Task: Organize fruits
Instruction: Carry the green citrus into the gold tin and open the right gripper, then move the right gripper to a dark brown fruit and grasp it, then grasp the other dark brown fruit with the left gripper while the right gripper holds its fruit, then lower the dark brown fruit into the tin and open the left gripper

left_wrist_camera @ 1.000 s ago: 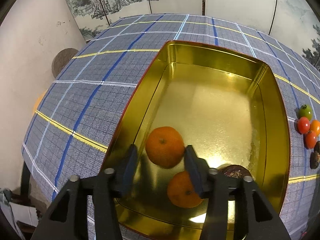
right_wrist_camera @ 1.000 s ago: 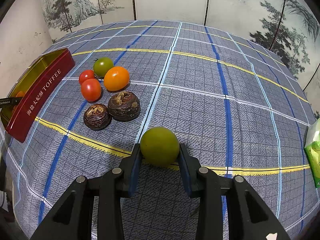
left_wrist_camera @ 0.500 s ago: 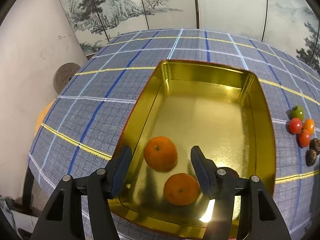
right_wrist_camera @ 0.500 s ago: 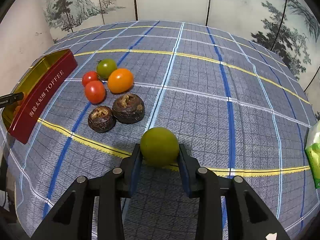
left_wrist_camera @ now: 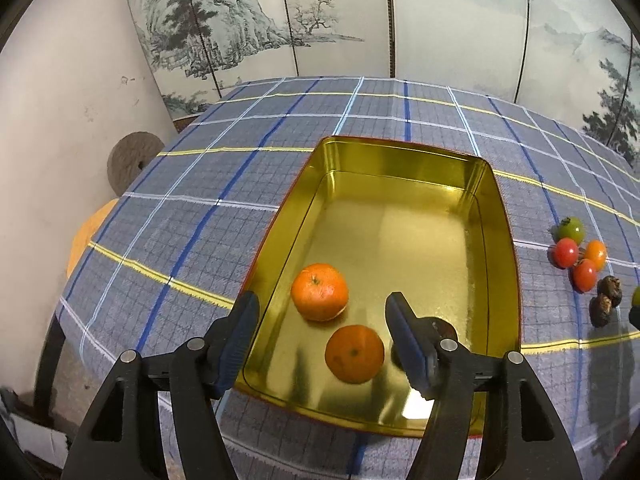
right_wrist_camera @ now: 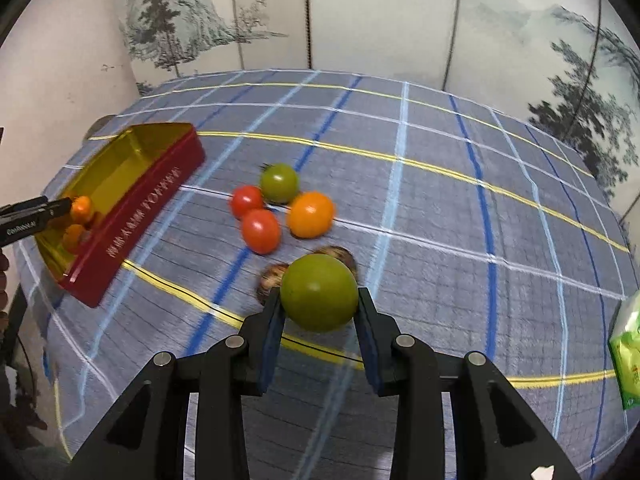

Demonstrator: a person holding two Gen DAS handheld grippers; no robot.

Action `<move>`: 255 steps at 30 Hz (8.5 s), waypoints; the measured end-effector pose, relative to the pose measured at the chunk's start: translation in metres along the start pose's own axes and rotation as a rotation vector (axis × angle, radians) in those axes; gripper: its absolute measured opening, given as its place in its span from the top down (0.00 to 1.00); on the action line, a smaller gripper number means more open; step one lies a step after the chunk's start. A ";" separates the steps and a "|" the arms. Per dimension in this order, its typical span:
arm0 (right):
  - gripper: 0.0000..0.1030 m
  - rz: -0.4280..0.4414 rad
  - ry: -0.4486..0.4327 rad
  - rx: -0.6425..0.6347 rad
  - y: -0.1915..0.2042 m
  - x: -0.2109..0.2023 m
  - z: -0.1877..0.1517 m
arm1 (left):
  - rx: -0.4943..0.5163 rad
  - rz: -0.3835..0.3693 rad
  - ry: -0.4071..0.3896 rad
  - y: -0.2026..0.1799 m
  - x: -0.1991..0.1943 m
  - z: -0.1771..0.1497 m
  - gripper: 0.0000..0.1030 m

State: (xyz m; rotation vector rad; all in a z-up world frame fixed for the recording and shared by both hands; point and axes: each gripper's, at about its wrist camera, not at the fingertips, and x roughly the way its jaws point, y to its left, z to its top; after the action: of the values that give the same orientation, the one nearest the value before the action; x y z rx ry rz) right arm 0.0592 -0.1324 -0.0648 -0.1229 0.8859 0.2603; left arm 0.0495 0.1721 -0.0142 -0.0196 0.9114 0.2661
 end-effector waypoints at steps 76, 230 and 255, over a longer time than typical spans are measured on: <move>0.58 0.244 0.047 -0.432 0.220 0.075 0.074 | -0.286 0.059 0.054 0.101 -0.014 -0.029 0.35; 0.64 -0.087 -0.029 0.068 -0.122 0.032 -0.024 | 0.024 -0.085 0.065 -0.062 0.024 0.029 0.65; 0.64 -0.088 -0.029 0.066 -0.121 0.032 -0.024 | -0.016 -0.067 0.159 -0.043 0.059 0.014 0.64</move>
State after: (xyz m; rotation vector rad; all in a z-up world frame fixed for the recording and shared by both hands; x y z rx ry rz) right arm 0.0936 -0.2488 -0.1047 -0.0962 0.8572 0.1498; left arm 0.1051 0.1458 -0.0556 -0.0867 1.0647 0.2116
